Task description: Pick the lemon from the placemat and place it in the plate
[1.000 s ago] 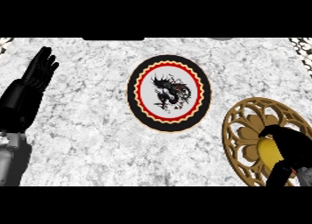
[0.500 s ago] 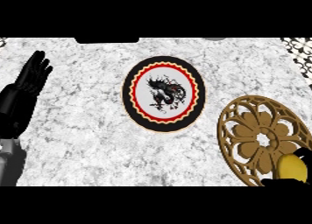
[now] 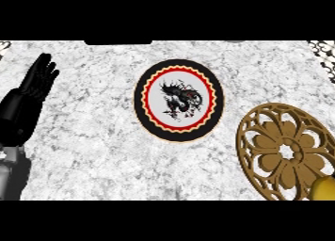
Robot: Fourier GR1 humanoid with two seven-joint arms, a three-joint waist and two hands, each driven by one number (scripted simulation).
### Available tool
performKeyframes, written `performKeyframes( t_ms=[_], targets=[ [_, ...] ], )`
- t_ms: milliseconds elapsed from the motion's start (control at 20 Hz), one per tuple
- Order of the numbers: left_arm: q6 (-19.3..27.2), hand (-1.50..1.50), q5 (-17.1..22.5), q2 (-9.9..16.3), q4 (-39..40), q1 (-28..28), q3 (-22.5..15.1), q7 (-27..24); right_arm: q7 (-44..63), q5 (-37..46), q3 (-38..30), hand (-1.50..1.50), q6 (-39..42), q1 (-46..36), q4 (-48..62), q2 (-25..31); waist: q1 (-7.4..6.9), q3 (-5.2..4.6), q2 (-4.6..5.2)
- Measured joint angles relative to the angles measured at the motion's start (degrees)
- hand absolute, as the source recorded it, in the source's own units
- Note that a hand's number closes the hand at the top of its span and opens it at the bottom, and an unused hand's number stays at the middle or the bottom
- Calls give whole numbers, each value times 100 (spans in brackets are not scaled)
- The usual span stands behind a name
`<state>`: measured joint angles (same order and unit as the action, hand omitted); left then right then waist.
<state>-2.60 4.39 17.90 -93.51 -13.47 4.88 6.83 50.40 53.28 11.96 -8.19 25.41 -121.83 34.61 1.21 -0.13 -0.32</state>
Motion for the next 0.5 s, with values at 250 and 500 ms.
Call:
performKeyframes(
  t_ms=[250, 500],
  targets=[
    [-45, 0, 23, -16, 11, -65, -2, 28, 35, 214, 360, 150, 8, -435, -1018, -229, -84, 3, 12],
    [-16, 0, -40, -58, 14, -215, -50, 128, 93, 244, 803, 150, 68, -1358, -1112, -650, -140, 6, 26]
  ],
)
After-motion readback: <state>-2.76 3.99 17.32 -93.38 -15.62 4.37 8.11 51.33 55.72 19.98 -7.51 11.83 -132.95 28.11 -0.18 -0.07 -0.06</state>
